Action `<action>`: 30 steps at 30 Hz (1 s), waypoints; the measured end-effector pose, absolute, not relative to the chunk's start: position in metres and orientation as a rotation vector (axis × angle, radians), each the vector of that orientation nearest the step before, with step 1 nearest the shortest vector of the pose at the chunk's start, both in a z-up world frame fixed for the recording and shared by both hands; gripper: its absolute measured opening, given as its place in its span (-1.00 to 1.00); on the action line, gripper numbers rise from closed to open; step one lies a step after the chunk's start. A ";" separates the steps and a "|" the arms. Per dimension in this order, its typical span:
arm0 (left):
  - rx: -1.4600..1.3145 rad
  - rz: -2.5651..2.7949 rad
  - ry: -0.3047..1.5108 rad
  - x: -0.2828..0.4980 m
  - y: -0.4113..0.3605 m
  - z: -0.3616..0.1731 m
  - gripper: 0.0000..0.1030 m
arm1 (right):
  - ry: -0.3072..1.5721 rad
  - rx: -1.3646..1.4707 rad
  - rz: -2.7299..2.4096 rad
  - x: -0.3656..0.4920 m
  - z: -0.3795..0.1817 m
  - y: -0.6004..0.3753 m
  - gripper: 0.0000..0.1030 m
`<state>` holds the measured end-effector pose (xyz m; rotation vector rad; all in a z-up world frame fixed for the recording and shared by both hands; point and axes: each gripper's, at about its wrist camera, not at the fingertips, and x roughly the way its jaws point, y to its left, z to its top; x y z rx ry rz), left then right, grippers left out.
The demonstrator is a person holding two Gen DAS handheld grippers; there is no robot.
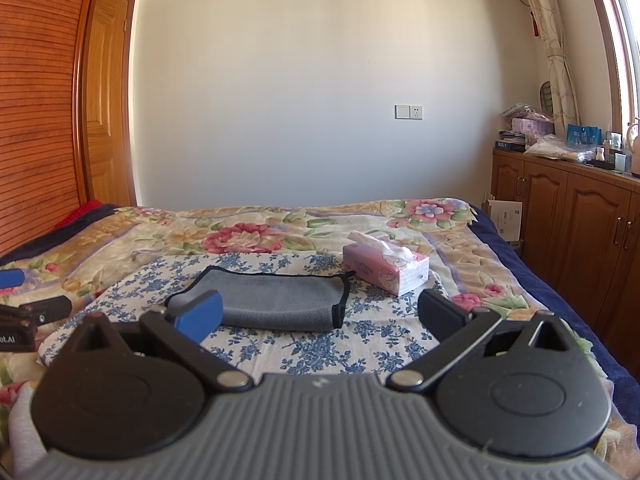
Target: Fold towel
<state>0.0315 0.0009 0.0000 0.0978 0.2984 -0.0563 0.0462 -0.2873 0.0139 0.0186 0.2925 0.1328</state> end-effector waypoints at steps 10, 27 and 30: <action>0.100 -0.056 0.297 0.032 0.001 -0.001 1.00 | 0.292 0.018 0.132 0.046 0.014 -0.288 1.00; 0.109 -0.057 0.300 0.031 0.000 -0.002 1.00 | 0.292 0.017 0.132 0.046 0.014 -0.287 1.00; 0.108 -0.057 0.300 0.031 0.000 -0.002 1.00 | 0.292 0.017 0.132 0.046 0.014 -0.287 1.00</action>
